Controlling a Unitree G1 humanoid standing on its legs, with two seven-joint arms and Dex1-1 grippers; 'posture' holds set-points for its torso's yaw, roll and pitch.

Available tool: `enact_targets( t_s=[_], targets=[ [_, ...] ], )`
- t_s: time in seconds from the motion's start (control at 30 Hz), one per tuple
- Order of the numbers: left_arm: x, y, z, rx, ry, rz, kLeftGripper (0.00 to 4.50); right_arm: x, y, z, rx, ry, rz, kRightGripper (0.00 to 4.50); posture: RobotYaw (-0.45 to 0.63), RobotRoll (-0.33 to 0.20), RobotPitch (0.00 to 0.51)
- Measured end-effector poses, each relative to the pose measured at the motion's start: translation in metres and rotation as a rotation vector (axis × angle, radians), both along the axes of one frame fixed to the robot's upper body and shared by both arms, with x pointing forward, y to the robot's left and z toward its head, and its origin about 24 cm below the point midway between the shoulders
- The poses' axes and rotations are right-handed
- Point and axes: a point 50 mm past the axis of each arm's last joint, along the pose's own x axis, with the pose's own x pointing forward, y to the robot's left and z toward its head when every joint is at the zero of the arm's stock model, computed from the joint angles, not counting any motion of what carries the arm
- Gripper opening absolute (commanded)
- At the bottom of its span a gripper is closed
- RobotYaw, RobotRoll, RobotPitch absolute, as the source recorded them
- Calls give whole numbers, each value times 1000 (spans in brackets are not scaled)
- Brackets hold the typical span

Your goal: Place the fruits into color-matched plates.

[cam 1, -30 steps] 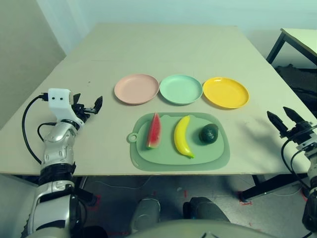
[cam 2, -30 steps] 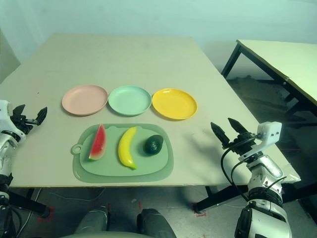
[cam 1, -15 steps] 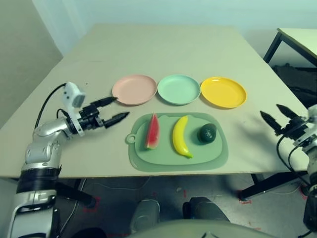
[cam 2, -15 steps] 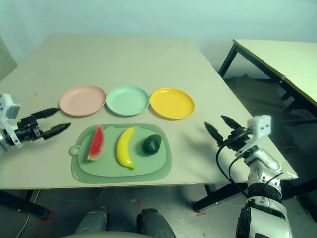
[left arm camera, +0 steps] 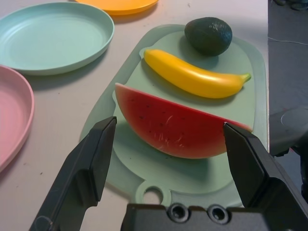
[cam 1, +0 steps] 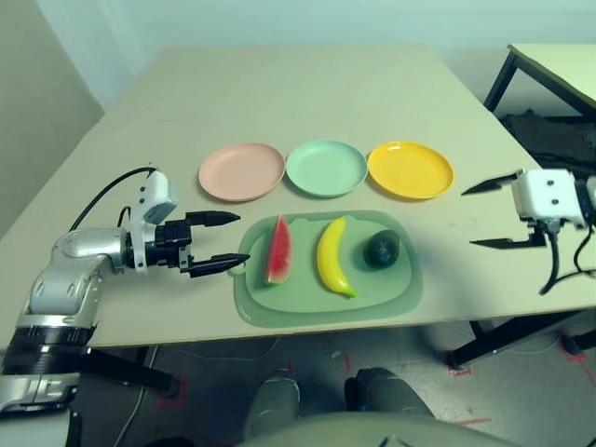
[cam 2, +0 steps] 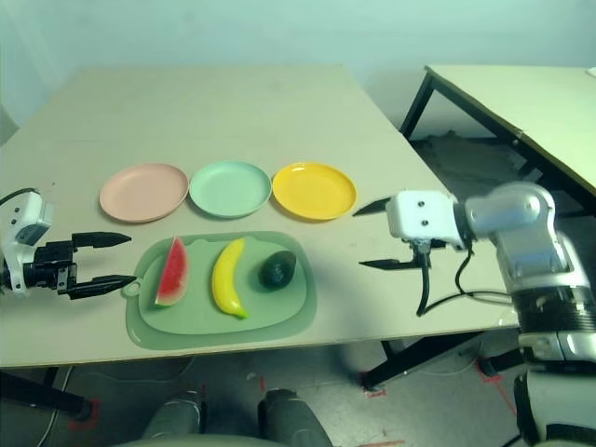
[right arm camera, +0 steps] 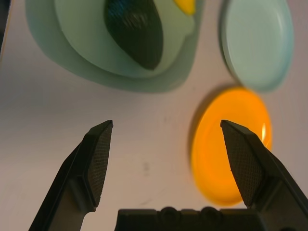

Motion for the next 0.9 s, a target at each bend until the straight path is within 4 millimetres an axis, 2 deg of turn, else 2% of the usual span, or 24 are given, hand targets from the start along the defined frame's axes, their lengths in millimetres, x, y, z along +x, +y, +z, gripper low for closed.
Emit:
enact_targets(
  t_s=[0.17,0.23,0.5,0.77,0.9],
  targets=[
    [-1,-1,0,3,0,-1,4473,4,44,-18,-39,27,165,4500,64,0,27],
    [-1,-2,1,6,-1,-2,4473,3,53,-24,-59,44,205,4500,64,0,27],
    [-1,3,5,20,-7,26,4473,2,72,-47,-79,102,231,4500,61,0,33],
    [0,2,6,18,-9,30,4473,2,87,-60,-87,103,242,4500,59,0,37],
    [0,3,6,19,-8,37,4473,4,85,-65,-107,108,214,4500,64,0,40]
  ],
)
